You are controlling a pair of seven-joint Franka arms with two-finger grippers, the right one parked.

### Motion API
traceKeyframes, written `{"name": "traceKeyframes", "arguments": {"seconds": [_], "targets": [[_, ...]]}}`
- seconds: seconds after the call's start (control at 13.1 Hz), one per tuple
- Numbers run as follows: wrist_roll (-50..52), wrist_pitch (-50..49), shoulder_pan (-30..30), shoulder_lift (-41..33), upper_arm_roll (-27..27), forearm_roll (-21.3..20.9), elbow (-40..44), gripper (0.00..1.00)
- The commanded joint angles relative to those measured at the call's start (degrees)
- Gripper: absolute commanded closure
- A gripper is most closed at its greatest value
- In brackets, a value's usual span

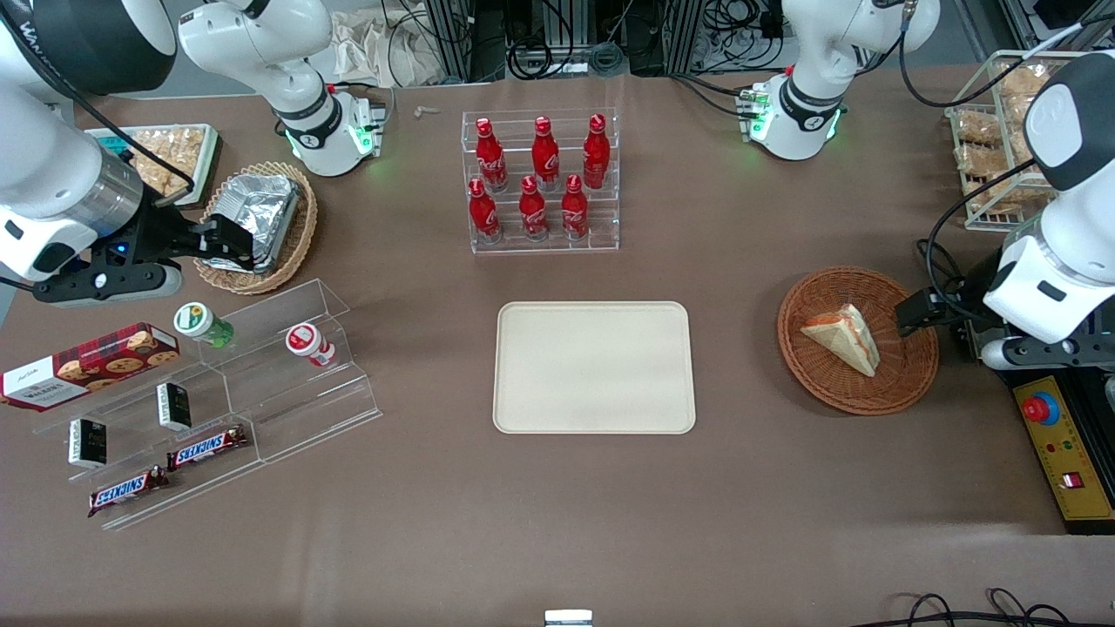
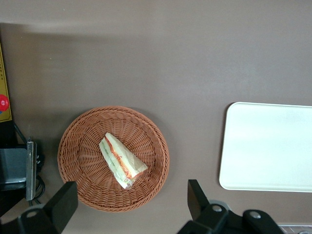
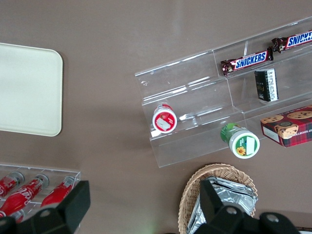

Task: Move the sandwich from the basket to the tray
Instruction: 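Move the left gripper over the wrapped sandwich in the wicker basket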

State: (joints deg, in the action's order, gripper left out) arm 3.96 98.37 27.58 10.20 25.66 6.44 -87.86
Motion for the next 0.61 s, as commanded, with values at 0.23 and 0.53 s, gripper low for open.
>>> {"name": "traceKeyframes", "arguments": {"seconds": [0.23, 0.53], "targets": [[-1.3, -1.9, -0.8, 1.3, 0.5, 0.8, 1.9, 0.0], [1.4, 0.5, -0.9, 1.0, 0.6, 0.5, -4.8, 0.0]]}}
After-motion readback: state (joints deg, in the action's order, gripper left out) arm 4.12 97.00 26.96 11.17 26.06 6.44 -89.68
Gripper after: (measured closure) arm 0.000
